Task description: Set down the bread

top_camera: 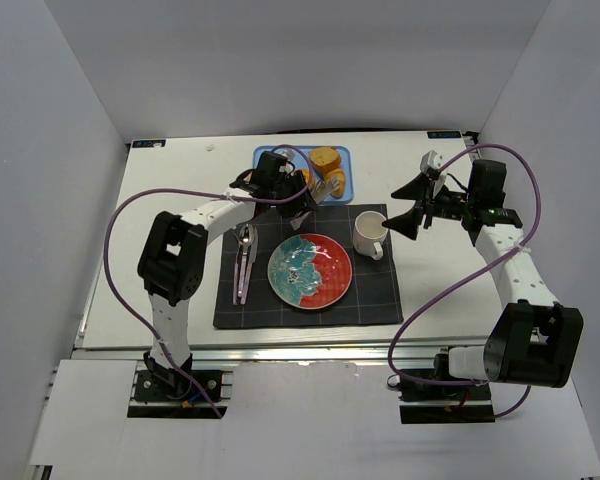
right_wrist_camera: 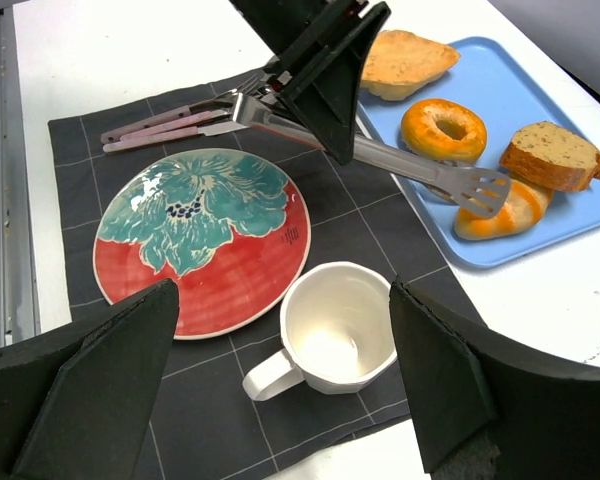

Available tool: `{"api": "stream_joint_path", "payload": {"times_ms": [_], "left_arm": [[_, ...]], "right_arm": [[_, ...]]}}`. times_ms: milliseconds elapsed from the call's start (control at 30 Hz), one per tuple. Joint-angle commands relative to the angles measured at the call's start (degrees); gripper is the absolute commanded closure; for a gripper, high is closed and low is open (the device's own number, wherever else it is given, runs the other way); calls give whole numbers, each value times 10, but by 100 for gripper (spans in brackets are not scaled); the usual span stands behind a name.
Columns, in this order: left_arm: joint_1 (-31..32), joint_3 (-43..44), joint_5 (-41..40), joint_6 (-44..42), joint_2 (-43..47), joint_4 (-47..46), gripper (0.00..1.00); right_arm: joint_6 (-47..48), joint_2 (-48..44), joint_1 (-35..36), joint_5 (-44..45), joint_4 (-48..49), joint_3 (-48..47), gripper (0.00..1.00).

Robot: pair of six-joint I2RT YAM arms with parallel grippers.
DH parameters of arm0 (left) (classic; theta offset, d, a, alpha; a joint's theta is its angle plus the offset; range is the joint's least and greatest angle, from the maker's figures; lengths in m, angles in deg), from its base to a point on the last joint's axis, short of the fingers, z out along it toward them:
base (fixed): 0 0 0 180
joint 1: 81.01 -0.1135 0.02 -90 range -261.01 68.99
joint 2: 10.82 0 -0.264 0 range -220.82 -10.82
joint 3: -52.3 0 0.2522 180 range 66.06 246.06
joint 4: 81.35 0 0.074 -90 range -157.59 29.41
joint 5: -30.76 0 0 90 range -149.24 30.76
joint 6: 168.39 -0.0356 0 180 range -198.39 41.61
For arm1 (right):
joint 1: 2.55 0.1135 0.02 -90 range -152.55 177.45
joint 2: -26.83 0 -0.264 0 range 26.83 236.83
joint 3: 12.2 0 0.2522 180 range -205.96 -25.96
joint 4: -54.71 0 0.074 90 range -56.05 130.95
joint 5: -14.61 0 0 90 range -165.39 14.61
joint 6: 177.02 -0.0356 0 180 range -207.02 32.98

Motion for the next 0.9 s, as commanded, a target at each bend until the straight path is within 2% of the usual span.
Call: {"api": "stream_joint_path", "payload": {"times_ms": [0, 233, 333, 367, 467, 567, 600, 867], "left_arm": [[2, 32, 0, 12, 0, -1, 47], [2, 29, 6, 18, -6, -5, 53], [2, 24, 11, 22, -4, -13, 62], [2, 24, 14, 26, -3, -18, 69], [2, 24, 29, 37, 0, -32, 77], [2, 21, 45, 54, 14, -52, 90], [2, 19, 46, 59, 19, -56, 97], [1, -32, 40, 95, 102, -97, 100]], "right_arm": [[-7, -10, -4, -19, 19, 6, 11], [-7, -11, -6, -21, 21, 8, 11], [-9, -13, -6, -25, 21, 12, 11], [-10, -15, -6, -25, 21, 12, 11], [-10, -16, -7, -27, 20, 12, 11], [-10, -17, -8, -28, 17, 10, 11], [-11, -18, -8, -30, 17, 9, 11], [-12, -21, -12, -33, 14, 8, 11]]}}
